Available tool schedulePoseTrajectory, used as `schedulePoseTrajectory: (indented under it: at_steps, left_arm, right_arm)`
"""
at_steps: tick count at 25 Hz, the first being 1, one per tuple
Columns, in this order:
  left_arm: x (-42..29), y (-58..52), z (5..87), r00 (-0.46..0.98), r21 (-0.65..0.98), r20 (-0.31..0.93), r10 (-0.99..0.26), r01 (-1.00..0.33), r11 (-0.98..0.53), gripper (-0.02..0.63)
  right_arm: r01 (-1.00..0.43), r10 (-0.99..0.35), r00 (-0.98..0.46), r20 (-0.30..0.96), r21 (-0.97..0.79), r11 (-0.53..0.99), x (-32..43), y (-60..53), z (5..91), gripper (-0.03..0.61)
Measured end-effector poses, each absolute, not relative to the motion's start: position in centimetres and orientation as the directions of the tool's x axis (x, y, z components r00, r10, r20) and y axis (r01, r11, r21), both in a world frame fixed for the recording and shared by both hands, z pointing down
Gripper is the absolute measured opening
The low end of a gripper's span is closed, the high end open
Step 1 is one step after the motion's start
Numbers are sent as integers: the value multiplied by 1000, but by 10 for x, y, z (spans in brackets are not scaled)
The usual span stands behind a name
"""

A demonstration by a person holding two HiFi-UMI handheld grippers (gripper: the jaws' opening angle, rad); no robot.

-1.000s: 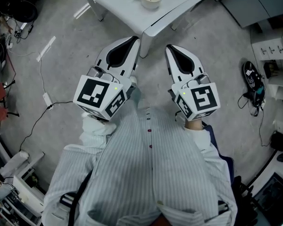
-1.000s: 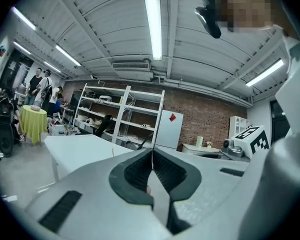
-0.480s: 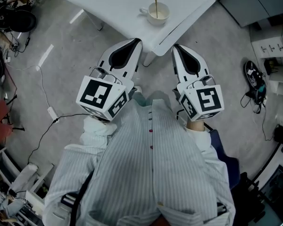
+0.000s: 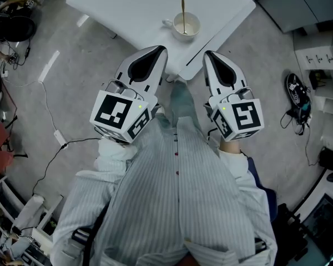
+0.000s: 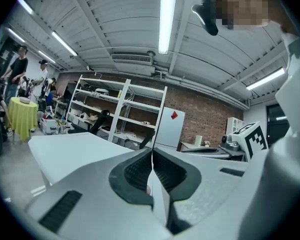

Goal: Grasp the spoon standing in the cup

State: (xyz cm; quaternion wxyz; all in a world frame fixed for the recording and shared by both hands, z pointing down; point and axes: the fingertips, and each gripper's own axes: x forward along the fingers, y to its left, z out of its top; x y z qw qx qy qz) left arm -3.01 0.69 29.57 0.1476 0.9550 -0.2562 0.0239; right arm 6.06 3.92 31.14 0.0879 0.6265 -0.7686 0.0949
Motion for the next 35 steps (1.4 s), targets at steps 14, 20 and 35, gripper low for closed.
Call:
schedulePoseTrajectory:
  at_steps: [14,20,35]
  left_arm:
    - [38,-104,290,792,267,130,-596,-607,-749,14]
    - [52,-142,292,731,261,149,-666,-679,-686,14]
    - [41,-168,296,664,249,180,-726,-745,-619,14]
  right_arm:
    - [-934,-897,-351,270,-36,354,125,-86,305,9]
    - [-890,-852,-447,274,-36,455,139,-131,305,9]
    - [-816,-774,-570,277,-74,574,116,-165,314,9]
